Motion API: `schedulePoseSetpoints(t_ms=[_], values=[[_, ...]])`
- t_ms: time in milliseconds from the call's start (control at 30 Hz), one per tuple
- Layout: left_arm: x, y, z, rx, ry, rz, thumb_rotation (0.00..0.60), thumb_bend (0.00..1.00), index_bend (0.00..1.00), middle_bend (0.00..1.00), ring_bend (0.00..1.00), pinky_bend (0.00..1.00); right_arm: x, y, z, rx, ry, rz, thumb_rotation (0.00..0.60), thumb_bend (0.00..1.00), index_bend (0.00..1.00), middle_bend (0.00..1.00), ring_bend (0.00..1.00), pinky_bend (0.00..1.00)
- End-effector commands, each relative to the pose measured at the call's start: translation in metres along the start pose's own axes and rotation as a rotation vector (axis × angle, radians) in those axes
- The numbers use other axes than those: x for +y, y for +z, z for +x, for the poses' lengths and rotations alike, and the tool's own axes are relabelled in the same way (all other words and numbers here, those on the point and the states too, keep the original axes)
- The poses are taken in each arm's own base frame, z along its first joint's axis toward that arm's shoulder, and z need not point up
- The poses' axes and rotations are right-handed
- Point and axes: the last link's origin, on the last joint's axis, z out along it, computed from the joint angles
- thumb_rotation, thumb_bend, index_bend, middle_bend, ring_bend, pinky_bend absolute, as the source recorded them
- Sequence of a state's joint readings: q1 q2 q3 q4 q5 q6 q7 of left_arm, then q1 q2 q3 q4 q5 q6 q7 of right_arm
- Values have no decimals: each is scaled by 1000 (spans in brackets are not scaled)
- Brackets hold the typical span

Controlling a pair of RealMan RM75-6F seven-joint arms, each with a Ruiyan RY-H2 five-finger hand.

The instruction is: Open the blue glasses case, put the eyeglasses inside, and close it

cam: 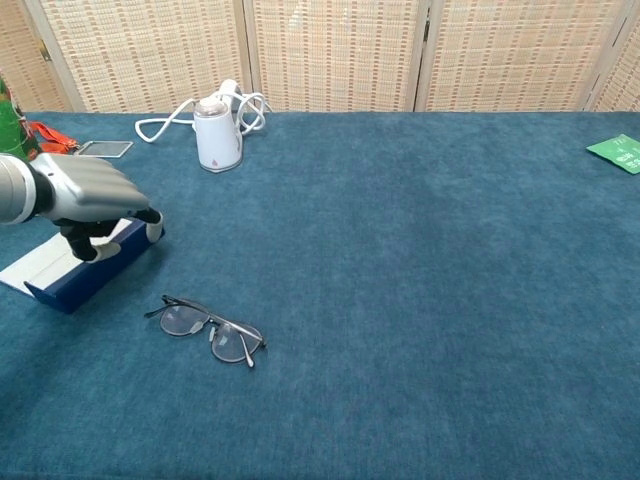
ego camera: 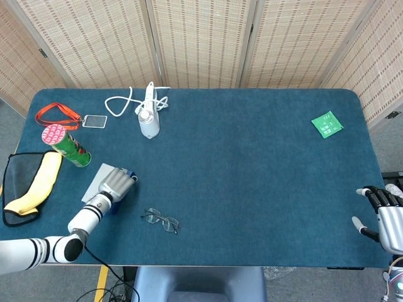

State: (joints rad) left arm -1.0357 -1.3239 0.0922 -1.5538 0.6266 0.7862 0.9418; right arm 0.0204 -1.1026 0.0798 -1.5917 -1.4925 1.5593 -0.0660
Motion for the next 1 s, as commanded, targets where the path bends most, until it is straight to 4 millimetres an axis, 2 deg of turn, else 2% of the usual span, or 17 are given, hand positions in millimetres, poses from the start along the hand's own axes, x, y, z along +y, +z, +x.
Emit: schedulePoseSetpoints(t_ms=[33, 233, 500, 767, 1000], values=[[-11, -7, 1, 20, -67, 30, 600, 577, 260, 993, 917, 968, 0, 0, 1, 2, 0, 1, 600, 213, 273, 262, 295, 302], [-28, -42, -3, 50, -149, 28, 600, 578, 259, 993, 917, 968, -3, 1, 0, -2, 0, 9, 600, 213, 273, 262, 298, 302], [-42, -73, -30, -30, -162, 46, 600, 577, 255, 993, 917, 967, -7, 5, -2, -8, 1, 26, 600, 214, 273, 262, 300, 302], [-35, -75, -47, -120, -130, 45, 600, 577, 256, 993, 917, 967, -8, 5, -3, -10, 1, 31, 600, 214, 273, 262, 302, 302], [-15, -66, -44, -162, -122, 2, 600, 578, 271, 993, 917, 967, -4, 3, -1, -5, 0, 18, 600, 214, 273, 264, 306, 301]])
